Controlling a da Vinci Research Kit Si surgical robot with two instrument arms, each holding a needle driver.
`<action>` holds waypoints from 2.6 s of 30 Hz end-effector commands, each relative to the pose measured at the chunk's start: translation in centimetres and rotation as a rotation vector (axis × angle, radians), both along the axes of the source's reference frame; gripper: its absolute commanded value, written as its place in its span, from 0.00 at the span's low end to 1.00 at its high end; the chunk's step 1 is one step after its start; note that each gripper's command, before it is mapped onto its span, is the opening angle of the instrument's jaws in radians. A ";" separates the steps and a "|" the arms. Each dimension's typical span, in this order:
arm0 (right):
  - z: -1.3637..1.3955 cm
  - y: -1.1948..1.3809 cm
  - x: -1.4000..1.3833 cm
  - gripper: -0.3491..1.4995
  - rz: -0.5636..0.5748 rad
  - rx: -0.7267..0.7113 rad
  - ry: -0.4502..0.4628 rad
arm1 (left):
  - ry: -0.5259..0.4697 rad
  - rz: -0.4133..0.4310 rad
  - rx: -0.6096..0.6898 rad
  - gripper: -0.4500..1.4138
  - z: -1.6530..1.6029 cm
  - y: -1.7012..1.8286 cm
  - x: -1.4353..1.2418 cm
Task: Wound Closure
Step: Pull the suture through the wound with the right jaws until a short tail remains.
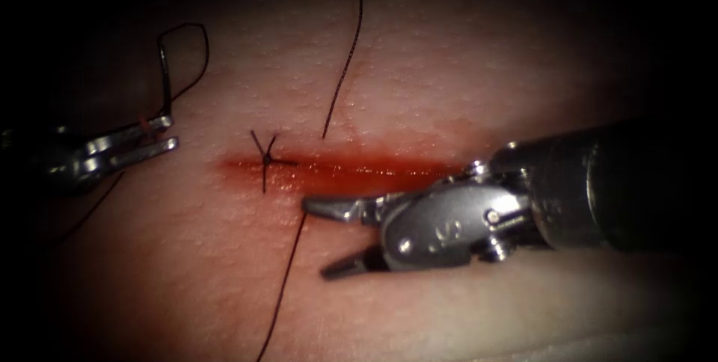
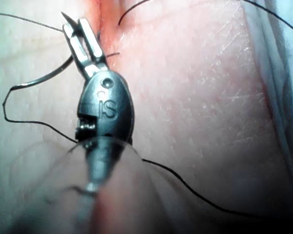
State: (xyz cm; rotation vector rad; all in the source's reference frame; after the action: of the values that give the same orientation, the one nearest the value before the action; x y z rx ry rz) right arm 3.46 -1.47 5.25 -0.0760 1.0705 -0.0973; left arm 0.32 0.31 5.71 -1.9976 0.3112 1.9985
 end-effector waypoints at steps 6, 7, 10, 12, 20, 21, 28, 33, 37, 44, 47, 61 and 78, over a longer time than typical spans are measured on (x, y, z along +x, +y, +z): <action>0.42 0.09 0.23 0.68 0.010 -0.017 -0.030 | -0.001 0.000 -0.002 0.00 0.06 0.01 -0.05; 0.46 0.09 0.24 0.68 0.011 -0.019 -0.031 | 0.000 0.000 -0.002 0.00 0.06 0.01 -0.05; 0.50 0.10 0.22 0.06 0.009 -0.023 -0.030 | 0.000 0.000 -0.002 0.00 0.06 0.01 -0.05; 0.49 0.10 0.22 0.00 -0.027 -0.003 -0.060 | 0.000 0.000 -0.002 0.00 0.06 0.01 -0.05; 0.34 -0.03 0.22 0.00 -0.058 0.023 -0.045 | 0.000 0.000 -0.002 0.00 0.06 0.01 -0.05; 0.26 -0.10 0.20 0.00 -0.066 0.024 -0.038 | -0.001 0.000 -0.002 0.00 0.06 0.01 -0.05; -0.24 -0.52 0.14 0.00 -0.098 0.039 -0.002 | 0.000 0.000 -0.002 0.00 0.07 0.01 -0.05; -0.57 -0.80 0.17 0.00 -0.105 0.032 0.002 | 0.000 -0.001 -0.002 0.00 0.08 0.01 -0.06; -0.74 -1.00 0.21 0.00 -0.122 0.032 0.009 | 0.000 -0.001 -0.003 0.00 0.08 0.01 -0.07; -1.02 -1.42 0.29 0.00 -0.169 0.084 0.020 | 0.002 0.001 -0.002 0.00 0.09 0.01 -0.07; -1.13 -1.52 0.32 0.00 -0.181 0.087 0.034 | 0.002 0.000 -0.003 0.00 0.09 0.01 -0.07; -0.45 -0.21 0.05 0.85 -0.057 -0.056 0.049 | 0.001 0.000 0.003 0.00 0.09 0.01 -0.07; 0.52 0.11 0.16 0.58 -0.058 -0.073 -0.035 | 0.002 0.000 0.003 0.00 0.08 0.00 -0.07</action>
State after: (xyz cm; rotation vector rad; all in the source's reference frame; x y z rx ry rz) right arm 3.56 -1.36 5.72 -0.1004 1.0366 -0.1832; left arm 0.30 0.30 5.73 -1.9926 0.3075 1.9997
